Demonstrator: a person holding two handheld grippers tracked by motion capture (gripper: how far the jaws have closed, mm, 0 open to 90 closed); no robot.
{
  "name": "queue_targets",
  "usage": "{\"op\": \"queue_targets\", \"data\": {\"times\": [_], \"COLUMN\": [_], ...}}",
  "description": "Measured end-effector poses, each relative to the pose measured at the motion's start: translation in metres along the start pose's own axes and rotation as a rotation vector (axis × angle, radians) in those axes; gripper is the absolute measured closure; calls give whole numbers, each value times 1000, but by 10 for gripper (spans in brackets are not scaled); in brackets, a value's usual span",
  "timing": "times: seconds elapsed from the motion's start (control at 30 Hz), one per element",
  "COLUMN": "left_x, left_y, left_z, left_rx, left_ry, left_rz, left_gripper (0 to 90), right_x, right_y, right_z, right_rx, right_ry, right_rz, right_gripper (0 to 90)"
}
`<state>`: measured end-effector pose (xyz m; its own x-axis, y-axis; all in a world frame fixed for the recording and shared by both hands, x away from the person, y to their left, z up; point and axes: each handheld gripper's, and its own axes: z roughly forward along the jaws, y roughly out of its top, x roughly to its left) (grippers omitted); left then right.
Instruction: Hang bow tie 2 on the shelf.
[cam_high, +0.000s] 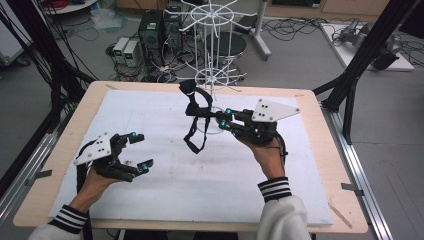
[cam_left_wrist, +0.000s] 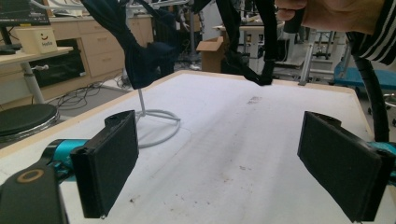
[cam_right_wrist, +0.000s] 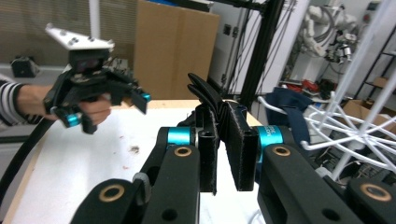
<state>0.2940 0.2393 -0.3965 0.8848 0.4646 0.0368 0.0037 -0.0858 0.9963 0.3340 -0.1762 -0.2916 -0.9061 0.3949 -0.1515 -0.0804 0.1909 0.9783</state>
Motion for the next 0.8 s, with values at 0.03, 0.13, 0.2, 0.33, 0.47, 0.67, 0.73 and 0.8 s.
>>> {"op": "queue_targets", "data": {"times": [0.03,0.13,0.2,0.33,0.47,0.67,0.73,0.8], "left_x": [0,-1,-1,-2,-1,-2,-3,-3], "left_y": [-2,-5,-8,-12,-18,-25,-26,-27], "left_z": [-1,-4,-7,-10,-12,-13,-12,-12], "left_rx": [-8,-31,-46,-53,-60,-74,-72,-62], "left_ry": [1,12,33,49,51,65,62,64], "left_rz": [-2,-5,10,5,-7,-4,-7,1], "left_gripper": [129,130,129,129,129,129,129,129], "right_x": [-1,-4,-6,-11,-16,-21,-23,-25], "right_y": [0,1,2,3,2,1,0,0], "right_z": [0,-1,-2,-2,-4,-5,-4,-4], "right_rx": [-5,-14,-20,-15,-22,-28,-36,-46], "right_ry": [-8,-21,-27,-45,-74,-102,-108,-118], "right_rz": [0,6,4,4,10,17,22,32], "right_gripper": [836,836,836,836,835,836,836,835]}}
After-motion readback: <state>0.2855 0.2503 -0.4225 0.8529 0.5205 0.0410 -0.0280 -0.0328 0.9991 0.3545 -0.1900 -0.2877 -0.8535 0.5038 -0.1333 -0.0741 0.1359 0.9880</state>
